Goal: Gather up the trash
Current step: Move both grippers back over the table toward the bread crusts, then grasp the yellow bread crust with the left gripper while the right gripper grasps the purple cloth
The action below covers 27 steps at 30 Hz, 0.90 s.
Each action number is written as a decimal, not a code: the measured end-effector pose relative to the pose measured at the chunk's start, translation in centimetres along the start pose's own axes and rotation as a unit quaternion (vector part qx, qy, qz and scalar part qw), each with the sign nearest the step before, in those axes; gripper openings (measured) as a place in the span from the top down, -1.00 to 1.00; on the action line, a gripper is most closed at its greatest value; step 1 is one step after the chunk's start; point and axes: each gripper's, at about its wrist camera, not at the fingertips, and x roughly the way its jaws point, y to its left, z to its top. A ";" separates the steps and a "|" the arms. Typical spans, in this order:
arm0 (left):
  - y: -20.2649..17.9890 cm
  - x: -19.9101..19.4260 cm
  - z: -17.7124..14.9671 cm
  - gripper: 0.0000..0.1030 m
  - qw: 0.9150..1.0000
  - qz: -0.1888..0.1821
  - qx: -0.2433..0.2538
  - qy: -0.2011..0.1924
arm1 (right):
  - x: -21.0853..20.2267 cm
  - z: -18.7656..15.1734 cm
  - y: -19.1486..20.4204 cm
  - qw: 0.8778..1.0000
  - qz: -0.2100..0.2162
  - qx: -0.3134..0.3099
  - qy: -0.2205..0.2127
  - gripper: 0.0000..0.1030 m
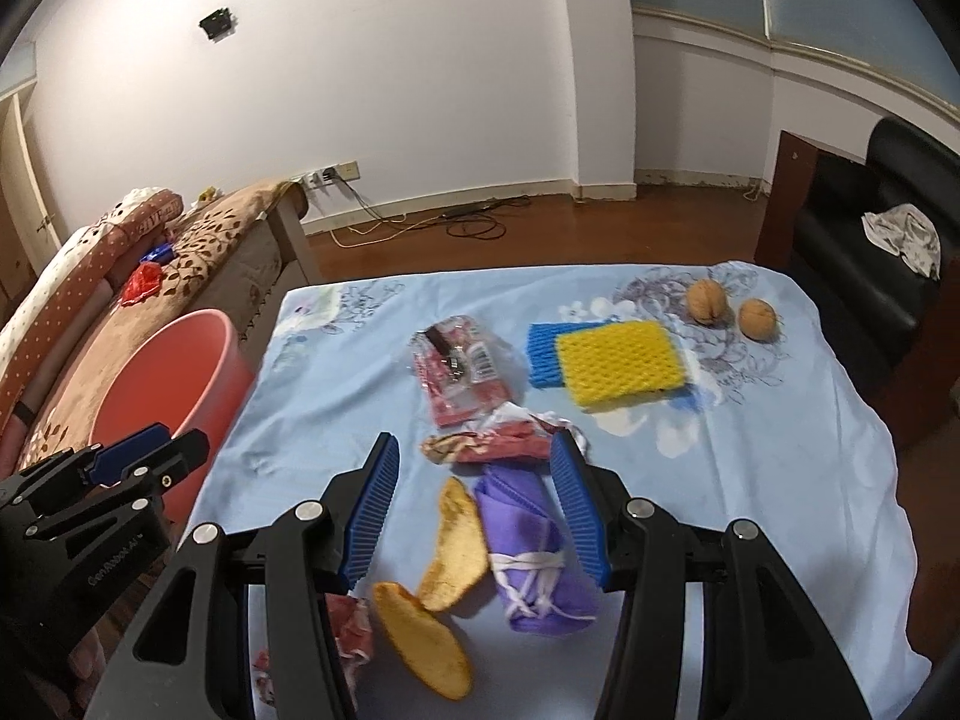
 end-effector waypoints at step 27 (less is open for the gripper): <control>-6.0 1.4 -0.5 0.33 0.984 -0.169 0.052 0.036 | 0.9 -2.9 -7.8 0.998 -0.008 0.050 0.032 -0.05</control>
